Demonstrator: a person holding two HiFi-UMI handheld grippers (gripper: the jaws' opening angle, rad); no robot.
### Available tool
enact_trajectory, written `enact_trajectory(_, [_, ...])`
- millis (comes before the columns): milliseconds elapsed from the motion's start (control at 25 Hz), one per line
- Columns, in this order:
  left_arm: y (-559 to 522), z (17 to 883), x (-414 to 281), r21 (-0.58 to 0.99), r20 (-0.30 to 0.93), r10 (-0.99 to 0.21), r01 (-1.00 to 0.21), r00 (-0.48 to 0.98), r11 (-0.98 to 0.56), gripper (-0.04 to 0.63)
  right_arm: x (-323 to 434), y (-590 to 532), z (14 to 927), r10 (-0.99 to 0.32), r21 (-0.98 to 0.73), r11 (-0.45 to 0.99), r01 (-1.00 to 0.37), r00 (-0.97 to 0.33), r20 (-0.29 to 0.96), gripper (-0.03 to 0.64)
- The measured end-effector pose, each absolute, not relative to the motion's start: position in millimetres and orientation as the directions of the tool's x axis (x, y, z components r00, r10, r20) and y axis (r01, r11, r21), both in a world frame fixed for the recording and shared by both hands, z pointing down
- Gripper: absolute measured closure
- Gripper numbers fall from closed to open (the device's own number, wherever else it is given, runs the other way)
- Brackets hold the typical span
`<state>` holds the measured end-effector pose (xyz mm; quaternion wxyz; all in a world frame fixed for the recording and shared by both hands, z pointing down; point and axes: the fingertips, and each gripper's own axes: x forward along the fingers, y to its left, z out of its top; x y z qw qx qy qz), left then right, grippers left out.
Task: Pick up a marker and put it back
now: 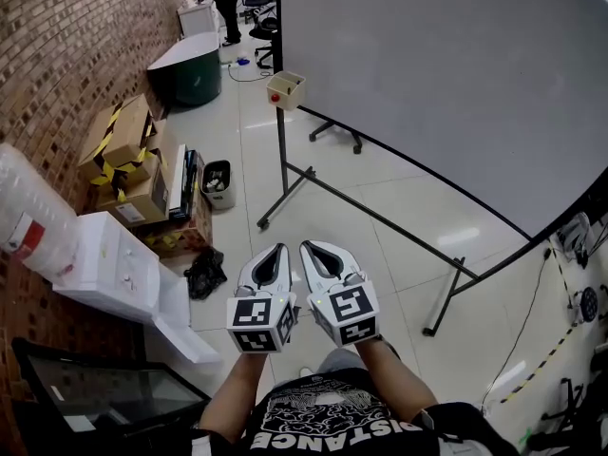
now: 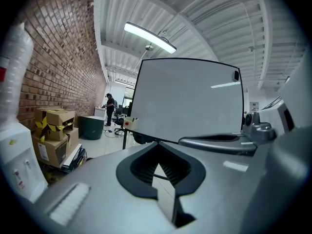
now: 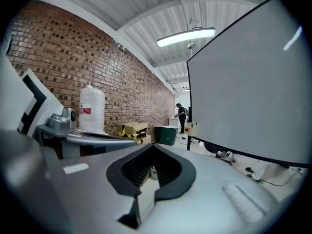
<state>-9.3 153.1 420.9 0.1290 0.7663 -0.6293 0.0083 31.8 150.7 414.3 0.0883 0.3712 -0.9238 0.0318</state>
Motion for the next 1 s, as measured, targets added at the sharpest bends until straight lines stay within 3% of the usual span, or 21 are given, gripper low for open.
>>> enact_trajectory(1000, [-39, 415, -68, 0.142, 0.174, -0.967, -0.976, 0.186, -0.162, 0.589, -29, -44, 405, -0.657, 0.01, 0.748, -0.663, -0.74, 0.145, 0.617])
